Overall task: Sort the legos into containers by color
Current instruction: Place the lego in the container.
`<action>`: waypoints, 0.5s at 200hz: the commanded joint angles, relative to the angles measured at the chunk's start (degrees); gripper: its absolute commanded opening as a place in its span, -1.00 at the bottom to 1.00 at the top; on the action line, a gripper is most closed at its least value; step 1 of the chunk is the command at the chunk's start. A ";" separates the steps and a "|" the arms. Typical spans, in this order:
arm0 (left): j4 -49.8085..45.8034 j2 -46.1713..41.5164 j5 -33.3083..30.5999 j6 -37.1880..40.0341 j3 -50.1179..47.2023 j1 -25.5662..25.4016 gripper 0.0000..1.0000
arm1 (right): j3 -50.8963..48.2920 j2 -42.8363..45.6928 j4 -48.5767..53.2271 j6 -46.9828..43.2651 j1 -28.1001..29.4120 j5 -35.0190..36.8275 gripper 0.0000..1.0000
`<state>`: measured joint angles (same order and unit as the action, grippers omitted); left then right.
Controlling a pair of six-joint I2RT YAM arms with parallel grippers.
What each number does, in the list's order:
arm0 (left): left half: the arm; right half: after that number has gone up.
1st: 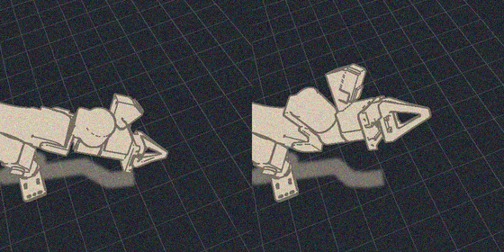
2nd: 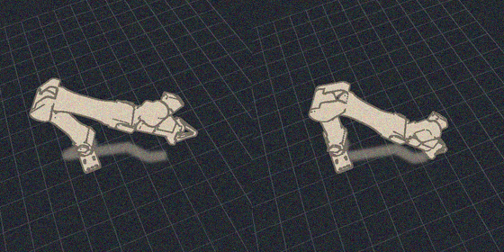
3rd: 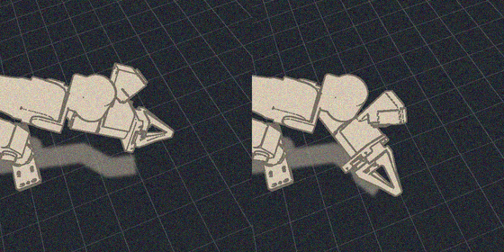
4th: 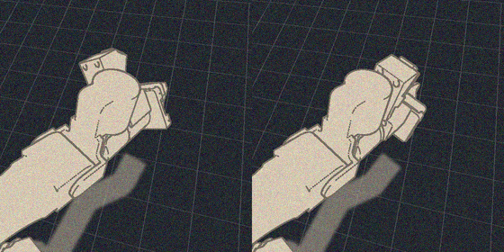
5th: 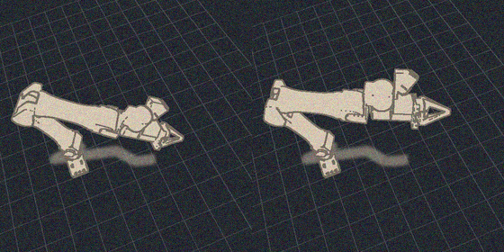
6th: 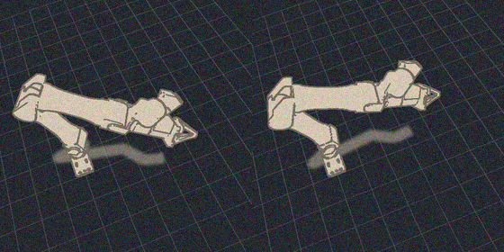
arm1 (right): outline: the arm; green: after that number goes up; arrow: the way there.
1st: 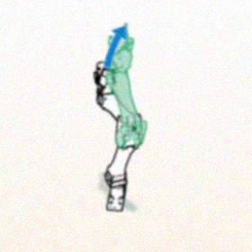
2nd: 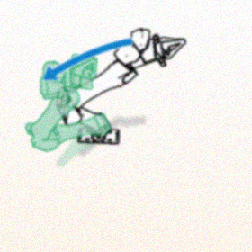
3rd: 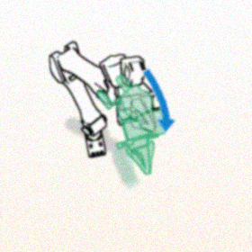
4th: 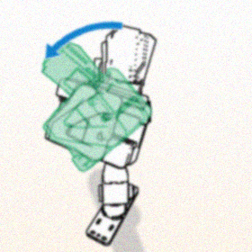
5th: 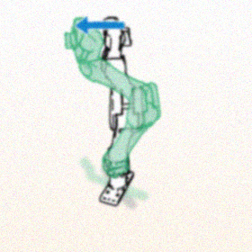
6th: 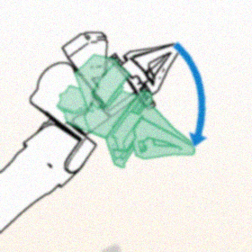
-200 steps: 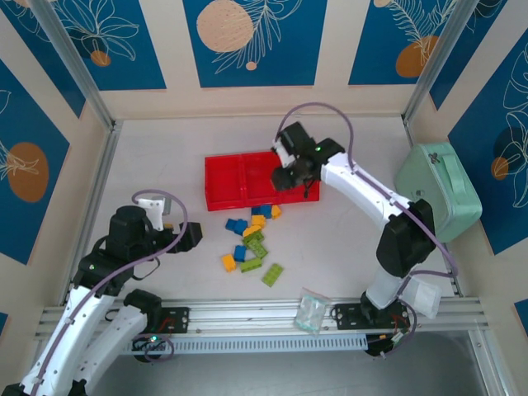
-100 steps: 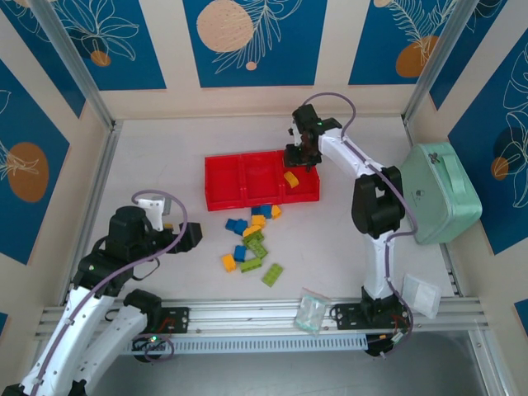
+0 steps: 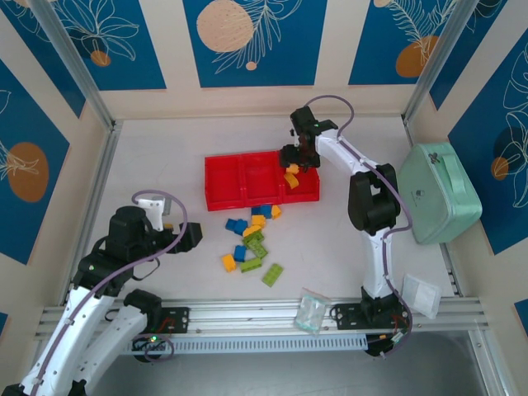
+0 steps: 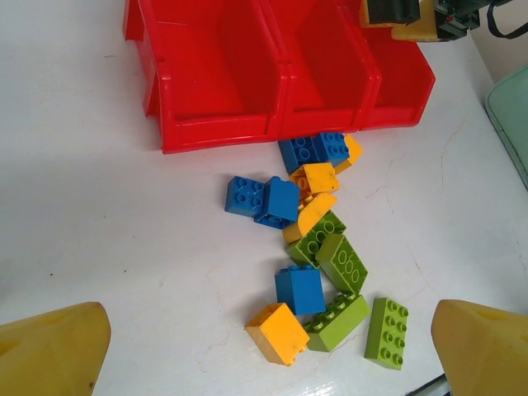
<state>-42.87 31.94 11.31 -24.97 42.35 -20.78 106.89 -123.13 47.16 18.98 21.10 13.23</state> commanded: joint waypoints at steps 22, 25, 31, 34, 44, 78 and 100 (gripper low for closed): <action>-0.19 0.04 -0.41 1.59 -0.23 -0.41 0.99 | 0.90 4.13 0.71 1.64 1.89 1.80 0.88; -0.26 0.18 -0.41 1.60 -0.25 -0.45 0.99 | 0.60 4.63 0.54 1.67 2.00 1.52 0.90; -0.35 0.25 -0.37 1.59 -0.20 -0.41 0.99 | 0.01 5.44 0.31 1.72 2.42 0.86 0.92; -0.38 0.30 -0.41 1.59 -0.17 -0.41 0.99 | -0.32 6.02 0.20 1.75 2.56 0.50 0.93; -0.35 0.60 -0.50 1.62 -0.16 -0.41 0.99 | -1.65 7.73 -0.27 2.29 3.13 -1.10 0.95; -0.90 0.74 -1.10 1.34 0.15 -0.47 0.99 | -8.25 15.53 -0.08 7.56 5.23 -3.74 0.98; -1.03 0.10 -1.56 1.24 0.16 -0.65 0.99 | -15.55 21.79 0.74 18.70 5.23 -7.35 0.98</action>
<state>-42.89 32.77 10.87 -24.97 42.35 -20.82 97.80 -107.92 46.04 25.74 26.22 10.85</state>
